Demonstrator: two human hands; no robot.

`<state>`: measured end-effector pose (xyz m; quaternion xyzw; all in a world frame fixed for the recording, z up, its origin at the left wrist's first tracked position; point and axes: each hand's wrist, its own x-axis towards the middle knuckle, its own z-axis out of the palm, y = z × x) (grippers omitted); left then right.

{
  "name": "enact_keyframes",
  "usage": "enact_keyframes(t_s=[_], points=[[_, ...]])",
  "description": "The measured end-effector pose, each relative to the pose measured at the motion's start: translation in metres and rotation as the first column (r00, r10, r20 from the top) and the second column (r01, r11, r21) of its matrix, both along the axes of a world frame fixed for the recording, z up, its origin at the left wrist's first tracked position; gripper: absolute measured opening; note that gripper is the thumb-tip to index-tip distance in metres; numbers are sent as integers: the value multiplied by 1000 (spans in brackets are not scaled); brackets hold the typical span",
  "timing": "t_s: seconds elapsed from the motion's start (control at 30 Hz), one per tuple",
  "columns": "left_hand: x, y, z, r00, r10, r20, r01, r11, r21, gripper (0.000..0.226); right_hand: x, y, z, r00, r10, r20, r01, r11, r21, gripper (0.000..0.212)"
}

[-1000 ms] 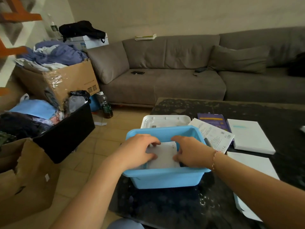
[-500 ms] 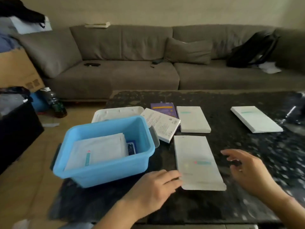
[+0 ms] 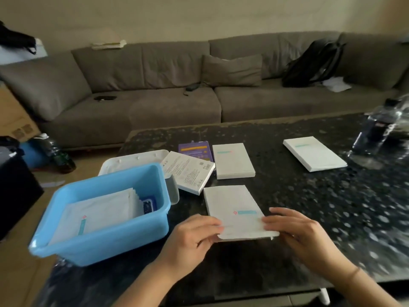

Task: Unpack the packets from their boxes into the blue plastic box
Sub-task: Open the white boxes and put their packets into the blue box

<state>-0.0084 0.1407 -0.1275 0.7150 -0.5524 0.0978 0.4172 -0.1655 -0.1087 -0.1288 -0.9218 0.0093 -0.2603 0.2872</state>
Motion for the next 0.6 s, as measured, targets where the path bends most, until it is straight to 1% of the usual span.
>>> enact_keyframes(t_s=[0.07,0.13,0.2,0.27,0.33,0.4,0.5,0.6], points=[[-3,-2,27,999,9,-41,-13,994,-107,20,1,8,30,997,-42,71,27,979,203,29],[-6,-3,55,991,18,-131,-38,988,-150,19,4,17,56,994,-58,95,16,920,391,17],[-5,-2,75,968,40,-250,-78,986,-145,14,10,23,74,994,-66,85,13,859,512,16],[-1,-2,83,936,80,-342,-132,982,-131,8,17,28,85,993,-65,94,-2,813,582,13],[2,-3,89,924,112,-364,-173,975,-139,16,26,32,92,991,-54,126,-37,783,621,13],[3,-4,97,943,127,-308,-186,968,-170,18,35,34,96,986,-57,154,-52,781,623,15],[7,-4,102,971,143,-193,-179,966,-185,21,44,34,95,985,-86,150,-16,818,575,21],[13,-1,94,977,160,-140,-186,964,-192,22,41,35,89,989,-52,136,-32,834,552,23]])
